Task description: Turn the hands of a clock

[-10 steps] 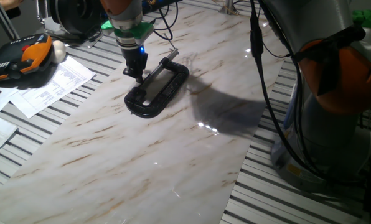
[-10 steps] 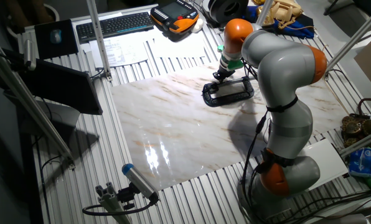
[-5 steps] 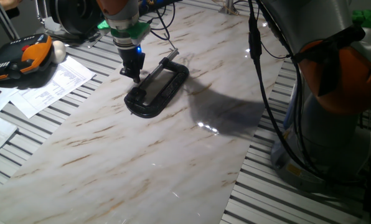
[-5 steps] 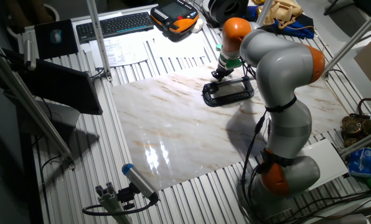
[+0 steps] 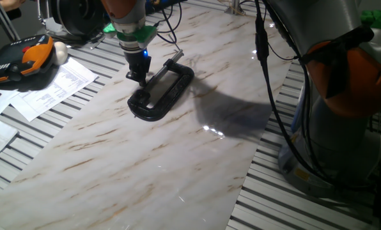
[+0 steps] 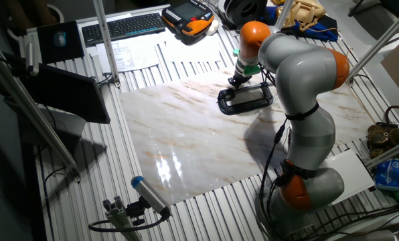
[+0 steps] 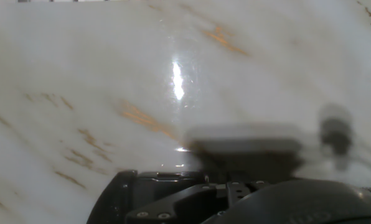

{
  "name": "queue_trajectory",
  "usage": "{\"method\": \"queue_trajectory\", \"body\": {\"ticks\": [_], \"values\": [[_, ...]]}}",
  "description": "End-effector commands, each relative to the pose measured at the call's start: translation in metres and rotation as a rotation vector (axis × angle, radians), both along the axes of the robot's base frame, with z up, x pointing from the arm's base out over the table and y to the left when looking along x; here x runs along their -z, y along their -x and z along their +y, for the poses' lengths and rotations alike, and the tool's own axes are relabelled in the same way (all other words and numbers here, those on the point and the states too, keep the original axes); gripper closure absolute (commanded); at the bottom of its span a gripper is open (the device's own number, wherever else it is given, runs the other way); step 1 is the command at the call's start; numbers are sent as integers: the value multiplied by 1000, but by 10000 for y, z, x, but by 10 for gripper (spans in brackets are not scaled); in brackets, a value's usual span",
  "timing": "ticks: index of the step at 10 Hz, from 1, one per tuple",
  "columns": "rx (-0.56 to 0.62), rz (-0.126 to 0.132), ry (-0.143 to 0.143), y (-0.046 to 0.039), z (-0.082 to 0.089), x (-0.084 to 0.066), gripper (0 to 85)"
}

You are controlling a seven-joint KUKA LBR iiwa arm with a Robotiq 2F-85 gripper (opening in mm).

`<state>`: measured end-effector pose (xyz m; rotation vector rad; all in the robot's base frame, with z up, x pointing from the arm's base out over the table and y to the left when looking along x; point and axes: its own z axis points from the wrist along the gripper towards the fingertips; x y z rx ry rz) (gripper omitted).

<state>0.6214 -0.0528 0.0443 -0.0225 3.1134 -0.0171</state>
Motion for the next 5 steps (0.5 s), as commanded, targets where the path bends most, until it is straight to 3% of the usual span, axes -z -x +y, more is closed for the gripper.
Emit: {"method": "queue_trajectory", "body": {"ticks": [1,5], "values": [[0,0,0,16,-2,4,850],[0,2,-2,60,0,-11,850]]}}
